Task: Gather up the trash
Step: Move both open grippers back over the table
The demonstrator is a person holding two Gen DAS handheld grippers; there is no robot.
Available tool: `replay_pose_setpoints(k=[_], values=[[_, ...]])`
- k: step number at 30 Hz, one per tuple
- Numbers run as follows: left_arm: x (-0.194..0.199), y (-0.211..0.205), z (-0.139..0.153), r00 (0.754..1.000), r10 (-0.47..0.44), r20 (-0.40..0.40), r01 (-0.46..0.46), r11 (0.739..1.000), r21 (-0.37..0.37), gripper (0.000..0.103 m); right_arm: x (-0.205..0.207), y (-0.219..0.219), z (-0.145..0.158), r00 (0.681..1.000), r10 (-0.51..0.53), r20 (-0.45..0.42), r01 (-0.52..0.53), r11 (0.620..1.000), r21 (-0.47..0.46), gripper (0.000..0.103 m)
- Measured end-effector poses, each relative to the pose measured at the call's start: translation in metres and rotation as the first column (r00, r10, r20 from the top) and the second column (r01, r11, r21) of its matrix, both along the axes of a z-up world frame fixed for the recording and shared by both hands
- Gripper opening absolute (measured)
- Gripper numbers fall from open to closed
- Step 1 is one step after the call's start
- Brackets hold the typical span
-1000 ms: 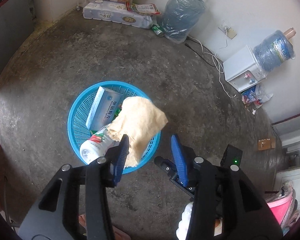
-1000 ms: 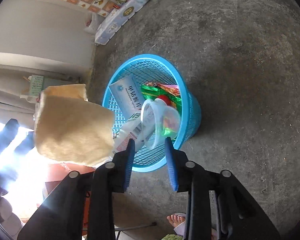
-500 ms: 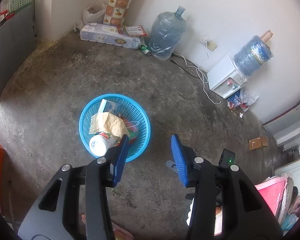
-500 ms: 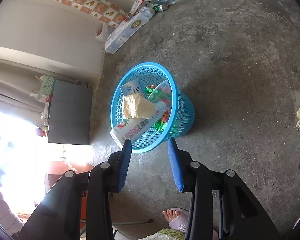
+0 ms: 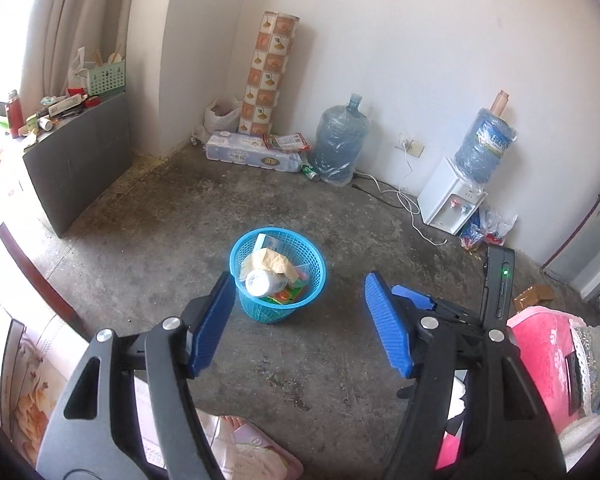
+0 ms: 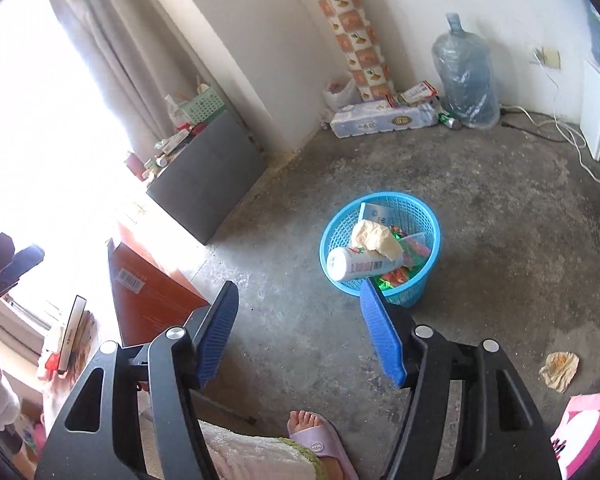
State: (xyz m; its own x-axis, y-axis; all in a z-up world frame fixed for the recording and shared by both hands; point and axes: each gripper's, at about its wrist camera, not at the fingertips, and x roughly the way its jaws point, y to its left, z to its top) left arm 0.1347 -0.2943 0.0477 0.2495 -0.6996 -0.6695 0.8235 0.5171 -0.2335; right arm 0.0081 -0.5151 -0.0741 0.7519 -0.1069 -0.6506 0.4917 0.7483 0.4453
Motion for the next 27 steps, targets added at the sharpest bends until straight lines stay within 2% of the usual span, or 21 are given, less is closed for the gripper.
replay_pose_setpoints(k=[4, 6, 9, 11, 14, 17, 21, 24, 27], values=[[-0.012, 0.072, 0.008, 0.993, 0.114, 0.031, -0.112, 0.993, -0.046, 0.07, 0.006, 0.05, 0.042, 0.995, 0.095, 0.027, -0.09, 0.986, -0.144, 0.087], [-0.017, 0.11, 0.01, 0.984, 0.173, 0.034, -0.17, 0.983, -0.069, 0.071, 0.01, 0.074, 0.057, 0.99, 0.141, 0.032, -0.132, 0.973, -0.191, 0.092], [-0.024, 0.164, 0.01, 0.963, 0.269, 0.035, -0.265, 0.96, -0.089, 0.072, 0.017, 0.105, 0.072, 0.98, 0.196, 0.021, -0.186, 0.952, -0.242, 0.093], [-0.029, 0.197, 0.008, 0.941, 0.334, 0.043, -0.329, 0.939, -0.094, 0.072, 0.024, 0.122, 0.077, 0.967, 0.253, 0.01, -0.244, 0.943, -0.225, 0.093], [-0.038, 0.246, 0.001, 0.904, 0.426, 0.045, -0.419, 0.901, -0.107, 0.072, 0.037, 0.141, 0.078, 0.938, 0.347, 0.003, -0.343, 0.929, -0.141, 0.093], [-0.042, 0.296, -0.01, 0.848, 0.53, 0.028, -0.522, 0.843, -0.13, 0.072, 0.051, 0.165, 0.08, 0.902, 0.432, -0.009, -0.431, 0.897, -0.104, 0.093], [-0.043, 0.343, -0.025, 0.775, 0.632, 0.009, -0.625, 0.768, -0.138, 0.072, 0.071, 0.201, 0.08, 0.85, 0.527, -0.014, -0.527, 0.85, -0.018, 0.093], [-0.04, 0.361, -0.032, 0.74, 0.672, 0.009, -0.666, 0.735, -0.125, 0.072, 0.085, 0.229, 0.079, 0.812, 0.583, 0.004, -0.583, 0.811, 0.04, 0.093], [-0.038, 0.377, -0.037, 0.715, 0.699, 0.008, -0.694, 0.711, -0.116, 0.072, 0.097, 0.259, 0.084, 0.777, 0.629, -0.004, -0.629, 0.777, 0.018, 0.093]])
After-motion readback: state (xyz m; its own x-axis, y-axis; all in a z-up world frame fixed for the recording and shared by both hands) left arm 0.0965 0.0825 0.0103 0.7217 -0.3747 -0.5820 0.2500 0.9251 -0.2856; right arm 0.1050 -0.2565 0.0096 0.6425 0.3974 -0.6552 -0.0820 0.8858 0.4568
